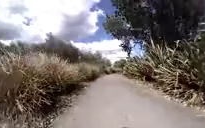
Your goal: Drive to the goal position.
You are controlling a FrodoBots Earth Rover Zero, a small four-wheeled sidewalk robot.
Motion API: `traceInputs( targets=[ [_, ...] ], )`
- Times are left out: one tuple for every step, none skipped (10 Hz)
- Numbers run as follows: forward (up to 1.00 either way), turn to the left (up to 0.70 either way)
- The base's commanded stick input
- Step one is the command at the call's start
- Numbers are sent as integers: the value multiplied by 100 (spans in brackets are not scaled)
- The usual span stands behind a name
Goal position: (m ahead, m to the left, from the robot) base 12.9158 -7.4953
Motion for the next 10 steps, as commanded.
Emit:
traceInputs(
  targets=[
    [100,-3],
    [100,-3],
    [100,-3],
    [100,-2],
    [100,-1],
    [100,0],
    [100,0],
    [100,0],
    [100,0],
    [100,0]
  ],
)
